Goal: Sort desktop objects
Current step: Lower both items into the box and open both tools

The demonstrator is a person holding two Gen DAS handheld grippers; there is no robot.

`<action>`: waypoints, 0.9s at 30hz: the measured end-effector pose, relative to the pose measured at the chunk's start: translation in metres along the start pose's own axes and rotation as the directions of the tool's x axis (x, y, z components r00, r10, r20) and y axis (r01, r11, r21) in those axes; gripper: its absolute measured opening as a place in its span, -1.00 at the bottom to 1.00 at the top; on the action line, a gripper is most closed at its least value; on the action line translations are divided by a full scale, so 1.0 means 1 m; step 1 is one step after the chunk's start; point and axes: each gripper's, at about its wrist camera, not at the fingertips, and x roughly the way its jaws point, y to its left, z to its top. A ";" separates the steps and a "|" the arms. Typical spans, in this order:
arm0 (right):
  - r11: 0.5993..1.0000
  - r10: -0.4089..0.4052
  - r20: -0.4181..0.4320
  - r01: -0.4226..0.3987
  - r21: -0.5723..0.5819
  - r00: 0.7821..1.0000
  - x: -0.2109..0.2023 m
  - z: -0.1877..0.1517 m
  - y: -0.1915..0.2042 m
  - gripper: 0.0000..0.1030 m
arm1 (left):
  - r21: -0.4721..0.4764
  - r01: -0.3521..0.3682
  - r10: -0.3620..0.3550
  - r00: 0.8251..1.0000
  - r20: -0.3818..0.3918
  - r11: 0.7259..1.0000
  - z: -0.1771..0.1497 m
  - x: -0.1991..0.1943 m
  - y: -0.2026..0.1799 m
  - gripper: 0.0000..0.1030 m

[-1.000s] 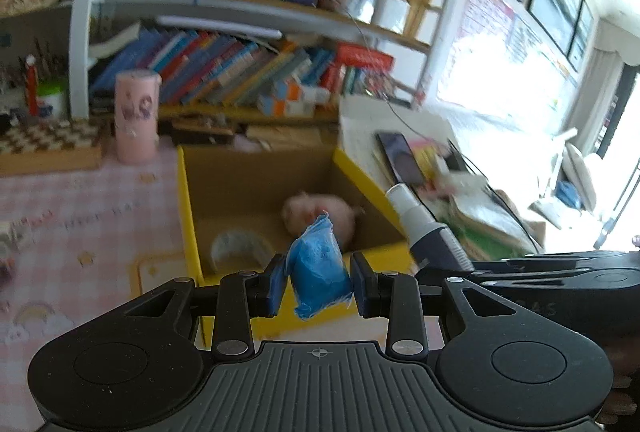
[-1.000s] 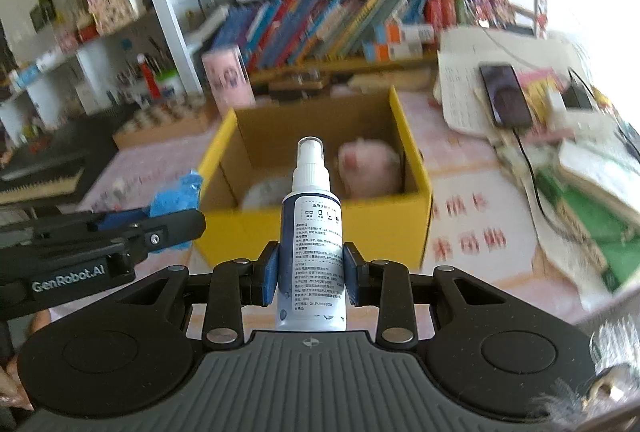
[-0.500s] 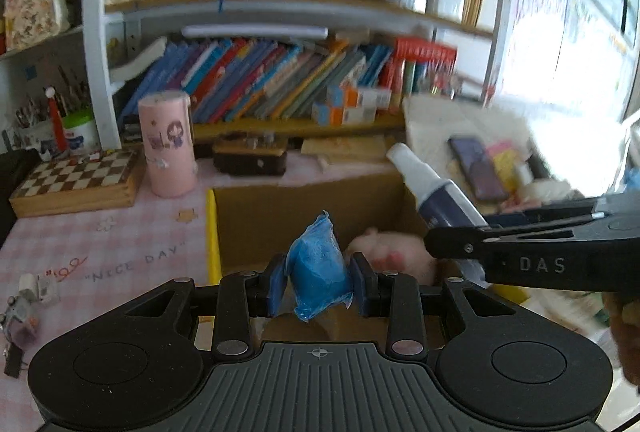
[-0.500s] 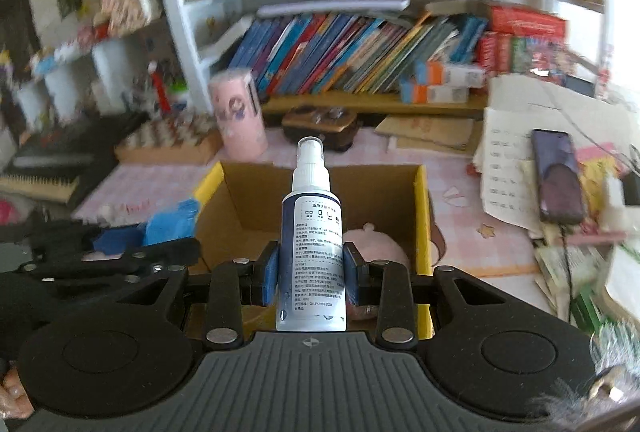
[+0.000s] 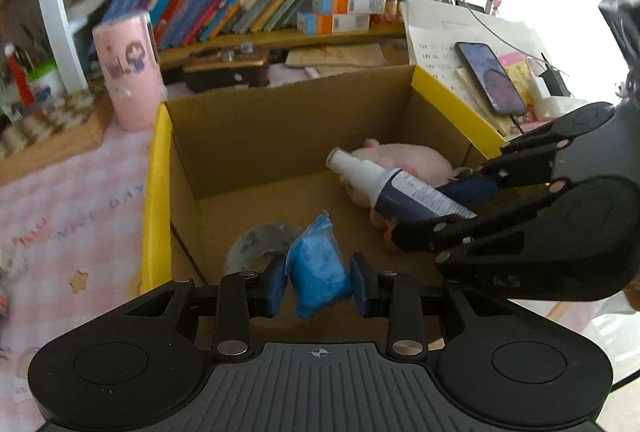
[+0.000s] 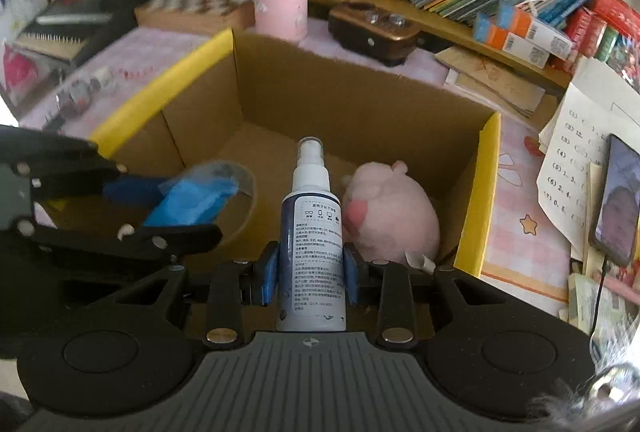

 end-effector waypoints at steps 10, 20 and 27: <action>0.998 0.010 -0.100 -0.017 -0.068 0.995 0.021 0.002 0.000 -0.41 | -0.041 0.028 -0.030 0.998 -0.048 0.999 0.002 0.009 0.006 -0.37; 0.997 -0.023 0.067 0.018 0.070 0.997 -0.025 0.004 -0.012 -0.23 | -0.045 0.020 -0.014 0.993 0.114 0.999 0.003 -0.031 0.006 0.54; 0.978 -0.088 0.211 0.045 0.203 0.973 -0.071 -0.006 -0.010 -0.08 | -0.076 -0.035 0.054 0.963 0.265 0.996 -0.009 -0.079 0.009 0.71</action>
